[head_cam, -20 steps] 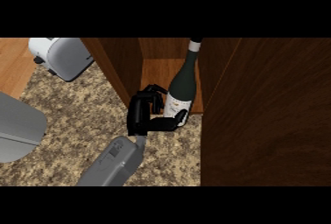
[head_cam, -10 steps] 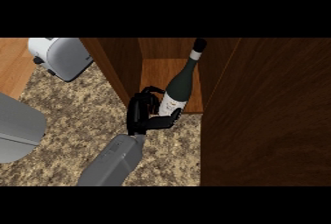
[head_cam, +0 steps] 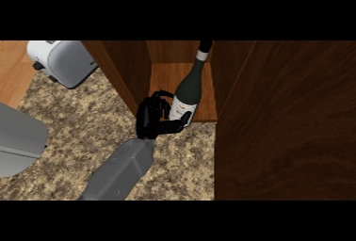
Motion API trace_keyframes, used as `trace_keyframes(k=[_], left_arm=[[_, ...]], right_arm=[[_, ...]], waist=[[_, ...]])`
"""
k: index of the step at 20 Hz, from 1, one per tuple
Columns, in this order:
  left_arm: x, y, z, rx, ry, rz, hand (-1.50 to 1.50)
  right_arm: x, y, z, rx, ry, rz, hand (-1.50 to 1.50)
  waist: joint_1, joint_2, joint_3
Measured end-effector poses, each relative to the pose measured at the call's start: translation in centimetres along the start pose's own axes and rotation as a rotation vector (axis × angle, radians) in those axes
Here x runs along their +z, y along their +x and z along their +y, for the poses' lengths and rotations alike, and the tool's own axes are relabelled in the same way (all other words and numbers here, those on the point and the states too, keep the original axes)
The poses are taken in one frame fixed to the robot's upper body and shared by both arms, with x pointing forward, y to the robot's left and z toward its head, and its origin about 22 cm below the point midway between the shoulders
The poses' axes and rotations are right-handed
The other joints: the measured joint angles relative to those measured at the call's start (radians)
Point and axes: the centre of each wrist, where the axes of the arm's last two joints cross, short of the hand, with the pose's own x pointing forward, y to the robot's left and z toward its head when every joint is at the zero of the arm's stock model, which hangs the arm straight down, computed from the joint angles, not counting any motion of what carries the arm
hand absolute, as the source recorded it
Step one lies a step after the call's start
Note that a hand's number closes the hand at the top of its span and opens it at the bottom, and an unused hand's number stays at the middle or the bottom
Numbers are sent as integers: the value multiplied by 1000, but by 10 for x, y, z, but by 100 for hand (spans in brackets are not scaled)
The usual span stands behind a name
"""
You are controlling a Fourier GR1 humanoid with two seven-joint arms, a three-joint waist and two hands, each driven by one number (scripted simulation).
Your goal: Pick up the wine, place it into the cabinet and close the cabinet
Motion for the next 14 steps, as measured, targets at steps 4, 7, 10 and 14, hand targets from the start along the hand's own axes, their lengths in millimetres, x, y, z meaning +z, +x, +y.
trace_keyframes(k=[4, 7, 10, 14], left_arm=[[-9, 1, -2, 4, -7, 8, 150], [-17, 5, -6, 13, -6, 12, 150], [-27, 8, -7, 32, -5, 10, 150], [-37, 15, -13, 47, -4, 3, 150]], right_arm=[[-4, -6, -6, -5, -3, -4, -150], [0, -8, -7, -3, 3, -4, -150], [-5, -10, -4, -13, 9, 0, -150], [-4, -13, -2, -12, 8, -1, -150]], waist=[[1, 0, 0], [-3, 1, 0], [-6, 2, 0], [-6, 2, 0]])
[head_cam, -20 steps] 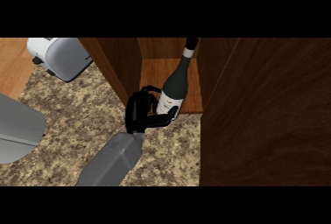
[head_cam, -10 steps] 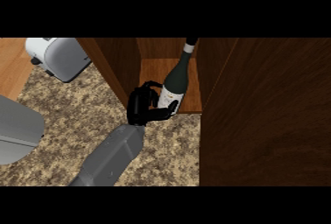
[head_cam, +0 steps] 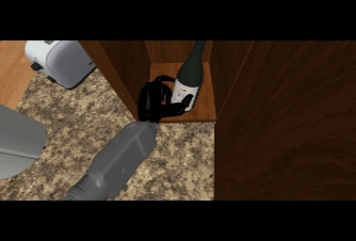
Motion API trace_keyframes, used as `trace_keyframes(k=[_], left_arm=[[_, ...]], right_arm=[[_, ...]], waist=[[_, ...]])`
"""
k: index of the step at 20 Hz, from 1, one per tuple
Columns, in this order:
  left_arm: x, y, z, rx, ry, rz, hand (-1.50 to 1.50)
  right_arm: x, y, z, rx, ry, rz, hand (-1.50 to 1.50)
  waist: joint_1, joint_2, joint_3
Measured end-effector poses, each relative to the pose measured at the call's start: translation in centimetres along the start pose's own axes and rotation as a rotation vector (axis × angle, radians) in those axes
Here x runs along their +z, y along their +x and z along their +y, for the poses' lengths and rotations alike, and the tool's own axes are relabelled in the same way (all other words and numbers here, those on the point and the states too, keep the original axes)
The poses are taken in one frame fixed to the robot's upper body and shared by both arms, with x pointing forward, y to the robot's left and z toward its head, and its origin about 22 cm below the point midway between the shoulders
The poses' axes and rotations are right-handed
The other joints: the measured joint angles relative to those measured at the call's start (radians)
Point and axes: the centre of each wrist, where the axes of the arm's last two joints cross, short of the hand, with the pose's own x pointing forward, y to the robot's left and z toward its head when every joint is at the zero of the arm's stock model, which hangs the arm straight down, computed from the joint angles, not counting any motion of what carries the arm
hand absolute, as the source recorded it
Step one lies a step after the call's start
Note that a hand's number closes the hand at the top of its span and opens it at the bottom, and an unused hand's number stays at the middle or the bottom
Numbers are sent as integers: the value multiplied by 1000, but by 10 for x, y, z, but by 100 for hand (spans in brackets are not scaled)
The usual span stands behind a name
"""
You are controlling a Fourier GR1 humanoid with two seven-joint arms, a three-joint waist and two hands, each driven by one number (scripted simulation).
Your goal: Pick up the wine, place it into the cabinet and close the cabinet
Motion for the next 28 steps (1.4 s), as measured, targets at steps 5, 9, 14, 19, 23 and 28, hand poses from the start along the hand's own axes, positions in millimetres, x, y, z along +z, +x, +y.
trace_keyframes(k=[5, 9, 14, 19, 23, 28], left_arm=[[-14, 6, 0, -5, 5, 17, 150], [-18, 7, 1, -41, 35, 30, 150], [-21, 6, 8, -70, 63, 53, 150], [-24, 6, 14, -70, 92, 44, 150], [-24, 5, 15, -61, 117, 2, 150], [-24, 5, 16, -64, 87, -59, -150]], right_arm=[[-1, -2, -2, 4, 6, -5, -150], [-5, -2, -3, 9, 15, -11, -150], [-7, -4, -4, 9, 23, -15, -150], [-6, -4, -3, 1, 24, -16, -150], [-6, -1, -2, 3, 28, -18, -150], [-6, 0, 2, 16, 23, -19, -150]], waist=[[-3, 2, 0], [-7, 3, 0], [-13, 6, 0], [-18, 8, 0], [-25, 10, -2], [-24, 16, -6]])
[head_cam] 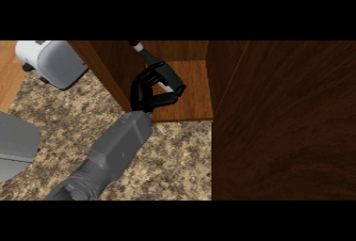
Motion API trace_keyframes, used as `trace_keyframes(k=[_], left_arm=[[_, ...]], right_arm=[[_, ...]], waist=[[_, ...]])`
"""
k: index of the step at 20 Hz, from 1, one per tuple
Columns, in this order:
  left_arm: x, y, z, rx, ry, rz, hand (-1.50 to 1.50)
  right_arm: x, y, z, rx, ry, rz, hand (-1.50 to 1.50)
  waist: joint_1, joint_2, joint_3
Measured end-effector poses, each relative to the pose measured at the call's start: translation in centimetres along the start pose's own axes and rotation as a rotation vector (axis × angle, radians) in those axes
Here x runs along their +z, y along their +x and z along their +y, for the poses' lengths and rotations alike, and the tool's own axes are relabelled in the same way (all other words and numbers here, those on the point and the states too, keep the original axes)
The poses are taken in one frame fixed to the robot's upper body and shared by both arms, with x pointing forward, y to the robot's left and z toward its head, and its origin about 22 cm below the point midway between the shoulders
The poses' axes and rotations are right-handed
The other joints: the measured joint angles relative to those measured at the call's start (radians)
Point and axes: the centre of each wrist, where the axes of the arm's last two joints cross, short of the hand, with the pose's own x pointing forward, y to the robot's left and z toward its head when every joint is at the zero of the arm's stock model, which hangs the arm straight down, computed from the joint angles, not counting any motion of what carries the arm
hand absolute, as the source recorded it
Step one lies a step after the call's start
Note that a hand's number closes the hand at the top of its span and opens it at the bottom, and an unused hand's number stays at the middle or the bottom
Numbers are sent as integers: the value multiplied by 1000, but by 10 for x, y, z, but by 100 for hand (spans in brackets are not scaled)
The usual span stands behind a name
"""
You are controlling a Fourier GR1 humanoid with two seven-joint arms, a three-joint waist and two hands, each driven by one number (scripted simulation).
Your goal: Pick up the wine, place it into the cabinet and close the cabinet
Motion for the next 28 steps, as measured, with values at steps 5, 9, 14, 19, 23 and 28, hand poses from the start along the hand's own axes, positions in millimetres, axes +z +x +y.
trace_keyframes(k=[5, 9, 14, 19, 23, 28], left_arm=[[1, 0, -3, 21, -49, -35, -150], [5, 0, -7, 26, -87, -65, -150], [14, -1, -13, 16, -102, -85, -150], [36, -1, -14, 22, -155, -84, -150], [57, 9, -7, 30, -209, -85, -150], [86, 40, -1, 35, -279, -79, -150]], right_arm=[[2, 3, -5, 7, -16, 3, -150], [2, 7, -3, 18, -27, 2, -150], [6, 4, -1, 19, -32, 11, -150], [10, 11, 2, 22, -34, 22, -150], [14, 13, 0, 26, -33, 22, -150], [8, 19, 5, 24, -29, 12, -150]], waist=[[8, 2, -4], [21, -1, -5], [39, -11, -2], [61, -24, 3], [73, -31, 6], [79, -32, 7]])
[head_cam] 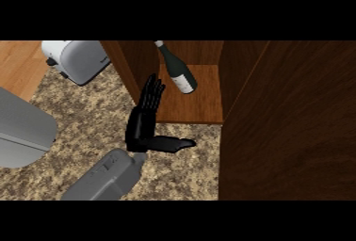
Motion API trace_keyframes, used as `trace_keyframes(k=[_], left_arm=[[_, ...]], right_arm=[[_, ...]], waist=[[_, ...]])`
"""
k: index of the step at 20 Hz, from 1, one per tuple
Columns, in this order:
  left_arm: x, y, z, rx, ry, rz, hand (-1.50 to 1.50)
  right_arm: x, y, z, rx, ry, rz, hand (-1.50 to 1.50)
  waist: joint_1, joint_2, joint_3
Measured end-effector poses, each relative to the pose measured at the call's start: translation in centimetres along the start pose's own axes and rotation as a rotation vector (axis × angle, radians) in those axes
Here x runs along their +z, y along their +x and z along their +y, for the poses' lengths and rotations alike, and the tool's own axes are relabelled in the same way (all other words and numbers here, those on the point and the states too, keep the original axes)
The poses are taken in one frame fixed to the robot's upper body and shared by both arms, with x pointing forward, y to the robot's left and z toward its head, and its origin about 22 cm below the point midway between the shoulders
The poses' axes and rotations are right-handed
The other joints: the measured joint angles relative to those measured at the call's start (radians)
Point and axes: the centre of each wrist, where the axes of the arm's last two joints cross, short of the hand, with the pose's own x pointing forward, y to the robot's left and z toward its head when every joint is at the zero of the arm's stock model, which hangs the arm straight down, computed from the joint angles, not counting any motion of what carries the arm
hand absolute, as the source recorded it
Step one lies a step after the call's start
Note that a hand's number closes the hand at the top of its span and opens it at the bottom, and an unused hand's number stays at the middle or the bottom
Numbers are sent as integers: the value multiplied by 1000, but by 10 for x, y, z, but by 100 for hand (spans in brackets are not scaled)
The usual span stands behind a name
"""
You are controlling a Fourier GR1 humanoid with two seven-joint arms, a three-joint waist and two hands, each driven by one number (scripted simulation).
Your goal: Pick up the wine, place it into the cabinet and close the cabinet
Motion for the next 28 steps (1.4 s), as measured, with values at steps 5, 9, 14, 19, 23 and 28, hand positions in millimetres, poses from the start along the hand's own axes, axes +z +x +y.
trace_keyframes(k=[5, 9, 14, 19, 23, 28], left_arm=[[29, 45, 0, 10, -19, -12, -150], [54, 74, 1, 19, -17, -9, -150], [76, 102, 0, 26, -6, -20, -150], [96, 121, 11, -1, 41, -38, -150], [119, 132, 27, -34, 85, -53, -150], [139, 155, 50, -52, 133, -75, -150]], right_arm=[[2, 1, 2, -4, 4, 1, -150], [-5, 8, 4, 5, 20, -3, -150], [-4, 11, 6, 62, 85, 19, 150], [-4, 7, 6, 123, 266, 63, 150], [4, 12, 15, 129, 378, 94, 150], [9, 6, 36, 45, 466, 171, 150]], waist=[[-6, 2, 0], [-12, 5, 0], [-17, 6, 0], [-12, 7, 0], [-13, 6, -1], [-9, 5, -1]])
